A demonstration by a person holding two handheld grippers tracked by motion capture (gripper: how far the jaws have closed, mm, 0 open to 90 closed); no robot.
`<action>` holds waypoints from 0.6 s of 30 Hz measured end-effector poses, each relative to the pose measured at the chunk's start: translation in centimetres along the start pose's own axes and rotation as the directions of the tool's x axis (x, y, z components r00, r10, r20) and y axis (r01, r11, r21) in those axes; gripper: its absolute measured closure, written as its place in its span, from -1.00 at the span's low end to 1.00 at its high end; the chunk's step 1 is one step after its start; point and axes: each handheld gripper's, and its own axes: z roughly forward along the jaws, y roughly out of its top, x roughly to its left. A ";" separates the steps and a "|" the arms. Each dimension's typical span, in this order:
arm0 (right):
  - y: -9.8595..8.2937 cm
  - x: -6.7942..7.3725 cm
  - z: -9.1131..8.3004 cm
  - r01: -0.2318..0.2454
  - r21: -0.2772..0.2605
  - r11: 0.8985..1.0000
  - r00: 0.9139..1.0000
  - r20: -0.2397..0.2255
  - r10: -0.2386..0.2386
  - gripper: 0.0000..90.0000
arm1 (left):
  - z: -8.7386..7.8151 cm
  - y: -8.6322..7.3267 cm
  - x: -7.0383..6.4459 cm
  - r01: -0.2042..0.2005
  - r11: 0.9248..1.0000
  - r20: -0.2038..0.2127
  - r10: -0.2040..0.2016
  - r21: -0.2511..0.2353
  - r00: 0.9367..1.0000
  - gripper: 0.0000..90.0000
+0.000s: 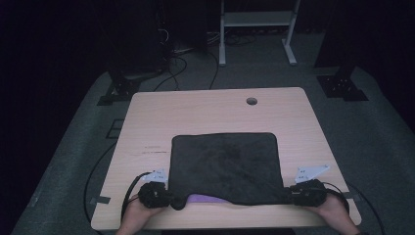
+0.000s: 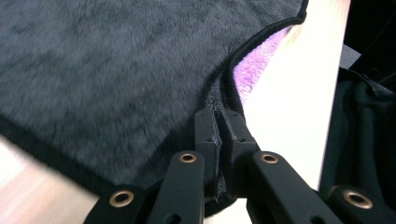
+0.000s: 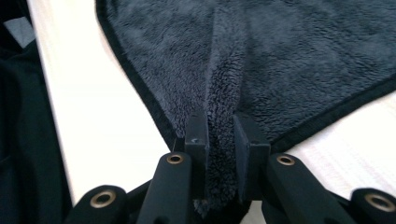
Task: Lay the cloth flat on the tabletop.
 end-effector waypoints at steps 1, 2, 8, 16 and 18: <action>-0.1 0.1 -0.1 -0.001 -0.001 1.000 1.000 -0.009 0.001 0.73 | -0.4 -0.3 -0.1 0.004 1.000 -0.004 -0.004 -0.005 1.000 0.91; -0.2 0.3 -0.2 -0.004 -0.002 1.000 1.000 -0.020 0.004 0.72 | -0.8 -0.6 -0.1 0.007 1.000 -0.011 -0.007 -0.009 1.000 0.91; -0.4 1.0 -0.7 0.006 -0.013 1.000 1.000 -0.005 -0.006 0.35 | -2.5 -2.2 0.0 0.022 0.999 -0.027 -0.023 -0.039 0.999 0.76; 0.6 -1.1 -1.2 -0.031 -0.086 0.996 0.990 0.132 0.042 0.02 | -3.4 -1.4 1.0 0.034 0.993 -0.100 -0.045 -0.110 0.994 0.31; 0.8 -1.8 -1.2 -0.045 -0.102 0.994 0.982 0.178 0.063 -0.16 | -3.2 -1.0 1.5 0.037 0.993 -0.130 -0.051 -0.109 0.990 0.12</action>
